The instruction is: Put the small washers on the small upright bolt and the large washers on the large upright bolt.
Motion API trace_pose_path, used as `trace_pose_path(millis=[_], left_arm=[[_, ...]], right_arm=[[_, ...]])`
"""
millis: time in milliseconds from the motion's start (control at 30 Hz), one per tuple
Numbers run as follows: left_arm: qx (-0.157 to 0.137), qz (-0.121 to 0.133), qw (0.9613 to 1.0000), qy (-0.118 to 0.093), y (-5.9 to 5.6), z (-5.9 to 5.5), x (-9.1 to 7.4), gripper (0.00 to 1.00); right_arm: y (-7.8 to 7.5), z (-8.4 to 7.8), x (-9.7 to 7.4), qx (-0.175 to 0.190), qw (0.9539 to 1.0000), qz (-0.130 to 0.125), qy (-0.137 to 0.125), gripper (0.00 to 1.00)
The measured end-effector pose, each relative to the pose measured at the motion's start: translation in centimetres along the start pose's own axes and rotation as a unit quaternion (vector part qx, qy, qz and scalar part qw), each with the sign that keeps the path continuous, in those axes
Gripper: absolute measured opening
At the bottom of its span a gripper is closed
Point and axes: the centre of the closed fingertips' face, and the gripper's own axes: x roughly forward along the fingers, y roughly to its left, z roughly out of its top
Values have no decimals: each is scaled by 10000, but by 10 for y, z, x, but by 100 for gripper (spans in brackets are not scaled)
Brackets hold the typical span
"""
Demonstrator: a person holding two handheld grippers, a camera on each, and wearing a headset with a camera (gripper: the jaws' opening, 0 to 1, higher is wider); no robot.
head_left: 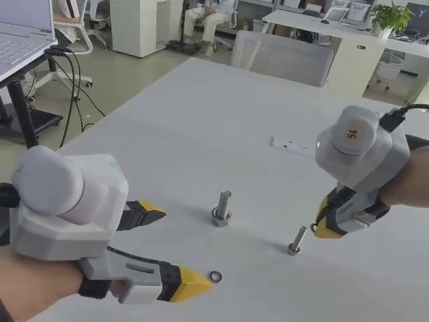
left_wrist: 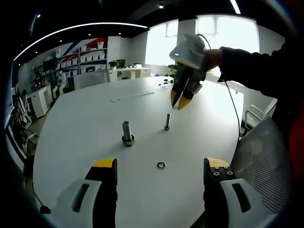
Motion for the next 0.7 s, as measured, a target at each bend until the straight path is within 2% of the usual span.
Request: trace_pose_path(millis=[200, 433, 700], left_arm=[[-7, 9, 10000, 17, 0, -1, 0, 73], [-26, 20, 10000, 28, 1, -2, -1, 73], [-38, 25, 10000, 61, 2, -3, 0, 73]], right_arm=[[-3, 6, 5, -79, 10000, 42, 6, 14], [-7, 1, 17, -132, 9998, 114, 108, 14], [-7, 1, 19, -135, 9997, 166, 120, 14]])
